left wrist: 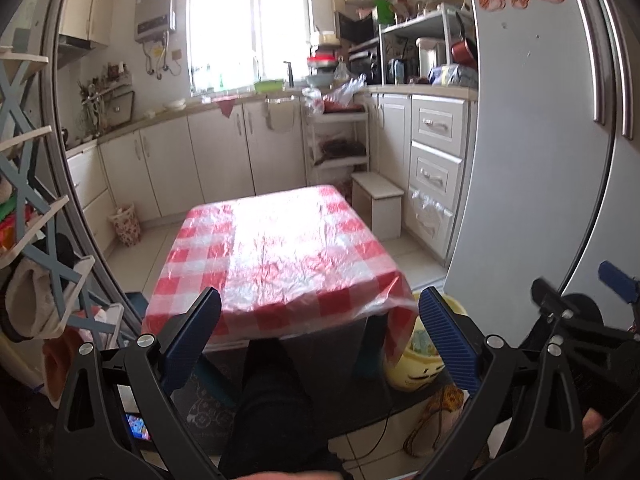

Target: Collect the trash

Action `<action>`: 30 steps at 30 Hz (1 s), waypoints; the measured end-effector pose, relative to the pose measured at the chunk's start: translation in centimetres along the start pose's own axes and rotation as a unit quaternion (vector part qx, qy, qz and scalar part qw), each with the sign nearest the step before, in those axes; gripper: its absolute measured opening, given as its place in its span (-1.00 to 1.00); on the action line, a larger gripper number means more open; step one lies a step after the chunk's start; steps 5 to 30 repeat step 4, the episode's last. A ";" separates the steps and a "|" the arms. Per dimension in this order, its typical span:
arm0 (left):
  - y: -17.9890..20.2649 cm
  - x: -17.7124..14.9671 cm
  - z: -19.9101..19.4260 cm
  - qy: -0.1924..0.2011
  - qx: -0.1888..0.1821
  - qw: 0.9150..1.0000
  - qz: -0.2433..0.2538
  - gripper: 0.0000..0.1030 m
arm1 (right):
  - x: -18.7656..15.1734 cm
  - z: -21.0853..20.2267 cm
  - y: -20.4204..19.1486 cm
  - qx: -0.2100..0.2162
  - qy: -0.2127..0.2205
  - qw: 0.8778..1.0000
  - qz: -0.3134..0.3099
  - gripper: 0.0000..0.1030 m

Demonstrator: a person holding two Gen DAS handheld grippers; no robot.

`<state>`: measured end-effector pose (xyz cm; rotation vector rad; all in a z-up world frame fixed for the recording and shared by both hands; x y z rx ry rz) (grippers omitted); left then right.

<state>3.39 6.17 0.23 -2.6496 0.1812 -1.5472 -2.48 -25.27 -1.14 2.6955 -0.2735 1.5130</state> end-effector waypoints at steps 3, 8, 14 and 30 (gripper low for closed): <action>-2.7 -0.4 1.1 -0.013 0.016 1.000 0.000 0.85 | 0.1 0.5 -0.4 0.001 -0.004 1.000 -0.004 0.86; -3.3 -0.4 1.4 -0.017 0.019 1.000 -0.001 0.85 | 0.2 0.7 -0.5 0.002 -0.005 1.000 -0.007 0.86; -3.3 -0.4 1.4 -0.017 0.019 1.000 -0.001 0.85 | 0.2 0.7 -0.5 0.002 -0.005 1.000 -0.007 0.86; -3.3 -0.4 1.4 -0.017 0.019 1.000 -0.001 0.85 | 0.2 0.7 -0.5 0.002 -0.005 1.000 -0.007 0.86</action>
Point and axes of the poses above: each gripper's, at about its wrist camera, not at the fingertips, and z roughly the way its jaws point, y to its right, x to its top, the point moved 5 cm from there along z, roughly the way its jaws point, and after that the axes turned 10 degrees about x, right-handed, at the moved point
